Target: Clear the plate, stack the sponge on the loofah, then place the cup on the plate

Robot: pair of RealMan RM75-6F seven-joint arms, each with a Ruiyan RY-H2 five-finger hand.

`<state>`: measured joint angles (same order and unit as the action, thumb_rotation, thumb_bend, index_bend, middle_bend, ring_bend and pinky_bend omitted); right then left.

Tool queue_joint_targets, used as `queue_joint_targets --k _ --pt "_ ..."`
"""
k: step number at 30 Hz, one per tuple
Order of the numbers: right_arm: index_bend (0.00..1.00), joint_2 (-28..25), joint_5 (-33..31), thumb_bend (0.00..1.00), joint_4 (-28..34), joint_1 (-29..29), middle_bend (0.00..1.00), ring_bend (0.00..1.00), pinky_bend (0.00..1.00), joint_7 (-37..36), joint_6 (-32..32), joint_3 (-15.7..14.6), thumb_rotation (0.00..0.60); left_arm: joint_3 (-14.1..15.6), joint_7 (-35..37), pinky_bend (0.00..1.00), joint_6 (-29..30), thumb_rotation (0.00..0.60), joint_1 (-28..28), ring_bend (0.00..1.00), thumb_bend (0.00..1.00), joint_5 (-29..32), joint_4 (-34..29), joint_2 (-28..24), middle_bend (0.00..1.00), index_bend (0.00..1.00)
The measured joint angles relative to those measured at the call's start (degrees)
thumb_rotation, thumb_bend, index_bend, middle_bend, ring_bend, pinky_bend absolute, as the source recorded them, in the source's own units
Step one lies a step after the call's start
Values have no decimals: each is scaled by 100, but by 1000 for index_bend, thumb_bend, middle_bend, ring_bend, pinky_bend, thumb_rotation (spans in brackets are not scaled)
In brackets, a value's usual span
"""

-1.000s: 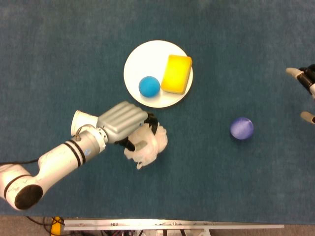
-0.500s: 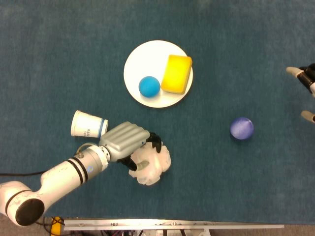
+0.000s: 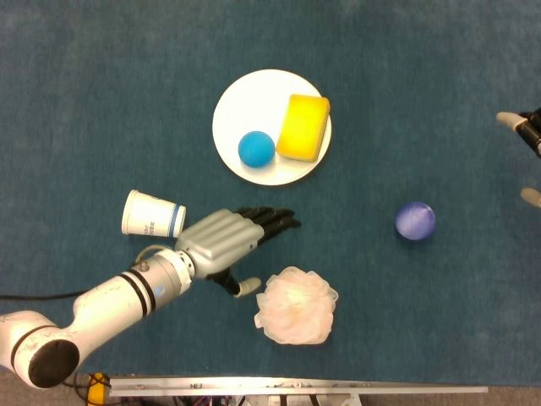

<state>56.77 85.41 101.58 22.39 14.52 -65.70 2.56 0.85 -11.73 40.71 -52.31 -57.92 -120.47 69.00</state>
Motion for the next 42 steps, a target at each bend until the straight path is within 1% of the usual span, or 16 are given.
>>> queue_joint_targets --k 8,12,17,21,25,32,37,42 --pt "192 2 38 0 53 -8 321 244 403 49 -18 -15 600 -96 -148 100 473 600 80 0 357 -173 153 -123 0 0" --pt "192 -1 124 0 118 -27 321 244 403 113 -61 -45 600 -154 -164 100 774 600 207 0 358 -268 410 -106 0 6" --pt "192 -12 184 0 209 -46 321 244 403 186 -96 -69 600 -226 -173 103 931 600 297 0 357 -271 838 9 10 13" --pt "192 -18 181 0 256 -58 321 244 403 241 -102 -76 600 -273 -231 103 918 600 287 0 358 -196 1258 183 9 14" --pt "192 -29 146 0 266 -71 321 244 403 255 -105 -73 600 -346 -299 103 825 600 227 0 358 14 1650 443 8 14" --pt "192 -24 87 0 237 -79 321 244 403 261 -89 -63 600 -432 -404 103 667 600 112 0 357 265 2001 740 2 14" --pt "192 -23 64 0 215 -80 321 244 403 252 -84 -53 600 -493 -526 103 658 600 36 0 341 413 2236 953 7 15" --pt "192 -35 55 0 218 -85 321 244 403 225 -102 -37 600 -555 -597 103 616 600 -47 0 330 577 2484 1164 17 39"
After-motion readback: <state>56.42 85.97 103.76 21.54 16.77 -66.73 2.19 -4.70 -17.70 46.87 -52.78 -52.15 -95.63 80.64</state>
